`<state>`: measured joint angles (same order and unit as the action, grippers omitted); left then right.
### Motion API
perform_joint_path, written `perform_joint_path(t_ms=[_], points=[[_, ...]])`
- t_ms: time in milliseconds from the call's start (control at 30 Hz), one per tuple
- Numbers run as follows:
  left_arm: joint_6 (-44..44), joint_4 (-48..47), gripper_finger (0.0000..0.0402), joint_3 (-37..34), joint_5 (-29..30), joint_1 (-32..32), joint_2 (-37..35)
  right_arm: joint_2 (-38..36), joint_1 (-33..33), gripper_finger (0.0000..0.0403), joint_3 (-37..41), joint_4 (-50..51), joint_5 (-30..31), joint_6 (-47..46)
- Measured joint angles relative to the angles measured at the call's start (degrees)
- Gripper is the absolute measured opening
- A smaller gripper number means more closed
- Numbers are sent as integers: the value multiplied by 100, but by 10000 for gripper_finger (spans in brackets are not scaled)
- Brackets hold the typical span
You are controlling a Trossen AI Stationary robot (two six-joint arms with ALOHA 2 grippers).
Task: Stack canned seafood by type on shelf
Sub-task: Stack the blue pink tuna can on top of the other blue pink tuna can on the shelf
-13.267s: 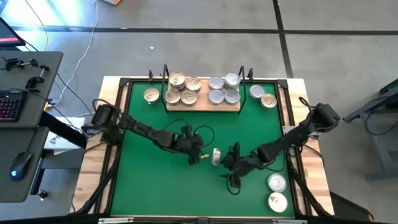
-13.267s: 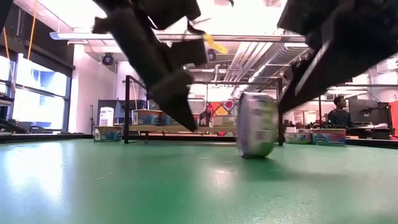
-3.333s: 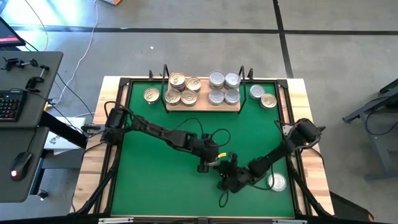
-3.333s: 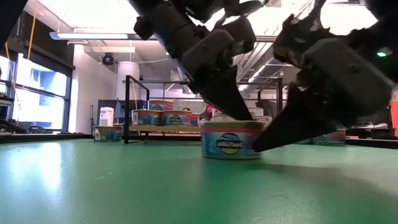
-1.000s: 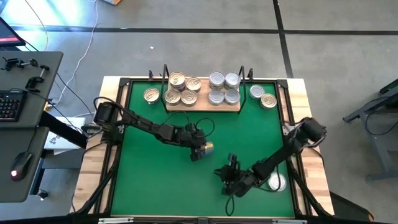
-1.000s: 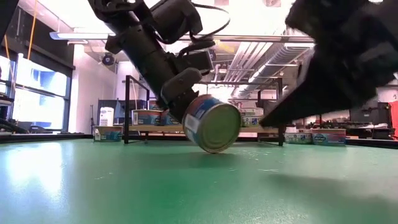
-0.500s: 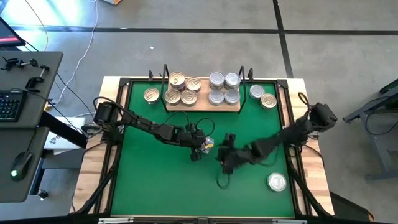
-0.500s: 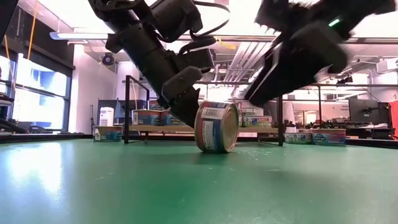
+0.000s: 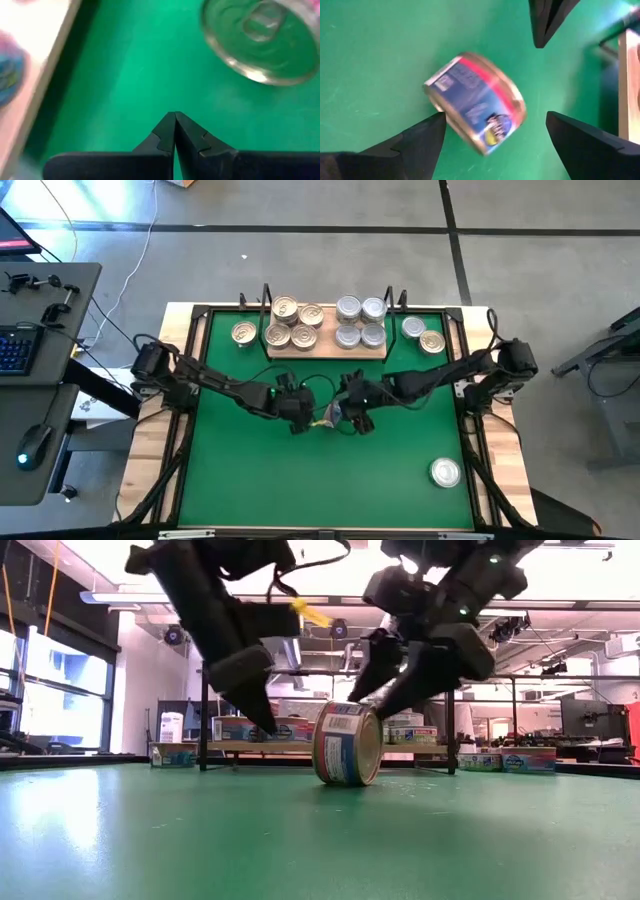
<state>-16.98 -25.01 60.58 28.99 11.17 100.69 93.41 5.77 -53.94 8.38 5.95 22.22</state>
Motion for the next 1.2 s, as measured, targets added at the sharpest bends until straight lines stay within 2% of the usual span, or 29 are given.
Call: perform_joint_path(t_ms=[133,300,467,600,767,900,1033,1200], points=[[-552,-603,0,-2,337,245,-143,102,-281,339,-214,-14,-753,606],[-972,-872,0,0,416,530,-162,563,-509,339,-460,-40,-1788,965],[-1455,-1125,0,0,499,808,-186,883,-499,329,-729,-127,-1929,976],[-2374,-2061,0,0,708,1144,-327,985,-408,279,-740,-133,-1908,976],[-3993,-3422,0,-9,1400,1792,-507,986,-230,179,-742,-204,-1489,929],[-5086,-3657,0,-360,1883,2299,-630,986,-48,181,-749,-323,-981,773],[-5982,-3349,0,-976,1919,2682,-814,984,53,181,-1110,-315,66,700],[-5985,-2053,0,-1743,1921,3034,-1099,988,-389,181,-1968,-254,1353,1389]])
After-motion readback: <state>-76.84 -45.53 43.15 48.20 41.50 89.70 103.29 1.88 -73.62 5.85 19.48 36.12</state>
